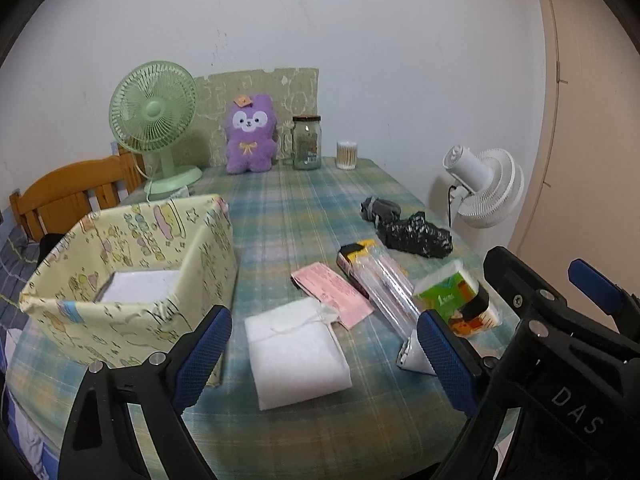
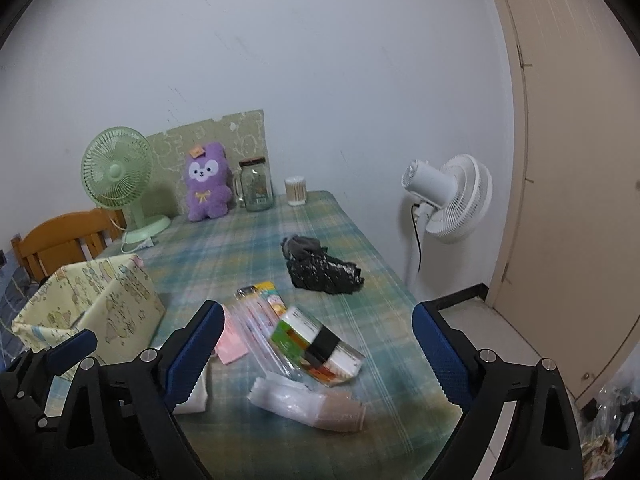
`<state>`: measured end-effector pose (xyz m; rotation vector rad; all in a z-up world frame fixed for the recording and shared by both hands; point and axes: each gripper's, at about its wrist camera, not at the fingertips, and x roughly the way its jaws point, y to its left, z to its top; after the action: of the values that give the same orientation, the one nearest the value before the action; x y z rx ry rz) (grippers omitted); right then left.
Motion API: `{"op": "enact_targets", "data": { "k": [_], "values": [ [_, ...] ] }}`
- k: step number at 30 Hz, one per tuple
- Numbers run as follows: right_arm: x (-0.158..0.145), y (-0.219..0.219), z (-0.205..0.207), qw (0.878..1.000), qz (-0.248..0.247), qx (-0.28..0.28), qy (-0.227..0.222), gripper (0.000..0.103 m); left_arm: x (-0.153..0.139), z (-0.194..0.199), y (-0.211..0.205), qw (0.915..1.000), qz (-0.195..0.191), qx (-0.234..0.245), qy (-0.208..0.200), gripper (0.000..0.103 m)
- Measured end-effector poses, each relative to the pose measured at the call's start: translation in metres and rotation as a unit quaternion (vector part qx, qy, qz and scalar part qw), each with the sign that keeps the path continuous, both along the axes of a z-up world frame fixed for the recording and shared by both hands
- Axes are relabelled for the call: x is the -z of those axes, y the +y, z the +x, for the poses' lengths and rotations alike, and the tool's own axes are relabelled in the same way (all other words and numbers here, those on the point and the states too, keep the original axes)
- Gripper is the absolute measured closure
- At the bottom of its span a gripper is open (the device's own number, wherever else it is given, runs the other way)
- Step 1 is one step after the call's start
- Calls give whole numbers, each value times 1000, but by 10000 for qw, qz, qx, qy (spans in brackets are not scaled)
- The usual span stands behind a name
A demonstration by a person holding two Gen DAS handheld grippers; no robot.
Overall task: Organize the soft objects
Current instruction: 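Move left gripper to the white string-tied pad while right gripper reaches the rolled white cloth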
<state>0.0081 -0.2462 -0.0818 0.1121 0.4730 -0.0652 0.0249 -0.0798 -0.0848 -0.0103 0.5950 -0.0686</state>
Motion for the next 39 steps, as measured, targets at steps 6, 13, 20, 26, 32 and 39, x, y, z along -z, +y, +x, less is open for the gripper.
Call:
{"op": "enact_targets", "data": {
  "k": [6,13,20,26,32,39],
  "values": [
    [20,0,3,9997,71,-62,218,7,20,4,-5,9997,51,60,244,8],
    [44,4,12,9983,164,-123,549,8,43,11,-5,9986,114,31,508,10],
    [61,9,20,9963,183,-158,831,8,57,17,-3,9975,224,-75,660,11],
    [74,15,31,9936,163,-242,1091,13,70,26,-2,9968,297,-187,712,11],
    [80,15,40,9916,277,-227,1247,14,71,33,0,9970,346,-240,650,11],
    [84,17,47,9903,322,-255,1324,27,73,37,-3,9974,510,-144,486,11]
  ]
}}
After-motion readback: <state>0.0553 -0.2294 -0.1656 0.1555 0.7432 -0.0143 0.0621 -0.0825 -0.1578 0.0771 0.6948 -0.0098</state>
